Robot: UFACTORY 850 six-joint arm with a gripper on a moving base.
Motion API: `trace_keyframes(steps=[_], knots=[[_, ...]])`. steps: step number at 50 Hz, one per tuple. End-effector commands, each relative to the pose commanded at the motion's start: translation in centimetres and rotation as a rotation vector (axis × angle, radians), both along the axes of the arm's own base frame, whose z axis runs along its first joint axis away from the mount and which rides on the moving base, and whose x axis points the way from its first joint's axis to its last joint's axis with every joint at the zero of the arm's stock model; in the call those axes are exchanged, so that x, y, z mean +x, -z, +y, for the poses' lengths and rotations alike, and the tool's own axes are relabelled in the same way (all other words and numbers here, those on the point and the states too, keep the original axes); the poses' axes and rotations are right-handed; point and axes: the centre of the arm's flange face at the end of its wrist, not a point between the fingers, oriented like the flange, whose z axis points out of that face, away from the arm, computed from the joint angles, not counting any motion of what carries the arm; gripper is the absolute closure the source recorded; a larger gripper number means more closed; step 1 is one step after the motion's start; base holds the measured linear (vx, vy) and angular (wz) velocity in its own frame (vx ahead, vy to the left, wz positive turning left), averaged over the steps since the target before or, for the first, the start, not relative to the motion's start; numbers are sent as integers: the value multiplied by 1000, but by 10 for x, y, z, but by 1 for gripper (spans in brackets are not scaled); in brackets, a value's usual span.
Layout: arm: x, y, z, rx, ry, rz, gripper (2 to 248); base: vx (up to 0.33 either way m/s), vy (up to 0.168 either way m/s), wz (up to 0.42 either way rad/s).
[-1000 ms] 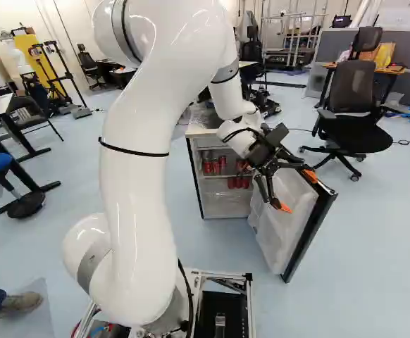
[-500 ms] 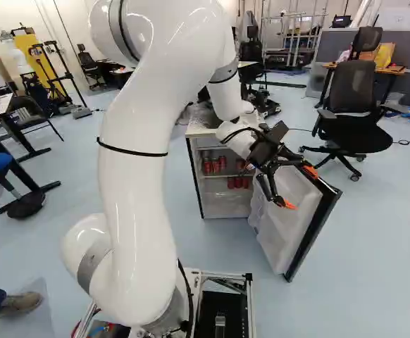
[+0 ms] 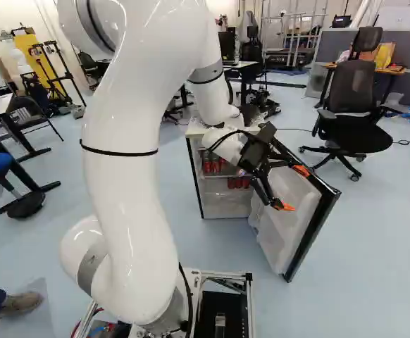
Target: Grab a drink from the fridge
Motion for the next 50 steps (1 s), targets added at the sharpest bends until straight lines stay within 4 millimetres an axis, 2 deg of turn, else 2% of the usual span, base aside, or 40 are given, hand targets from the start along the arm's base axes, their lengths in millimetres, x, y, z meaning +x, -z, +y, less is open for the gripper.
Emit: trace_keyframes(steps=[28, 50], knots=[[-32, -6, 44, -50, -360, 92, 3, 0, 0, 0], [-49, -11, 64, -93, -605, 134, 3, 0, 0, 0]])
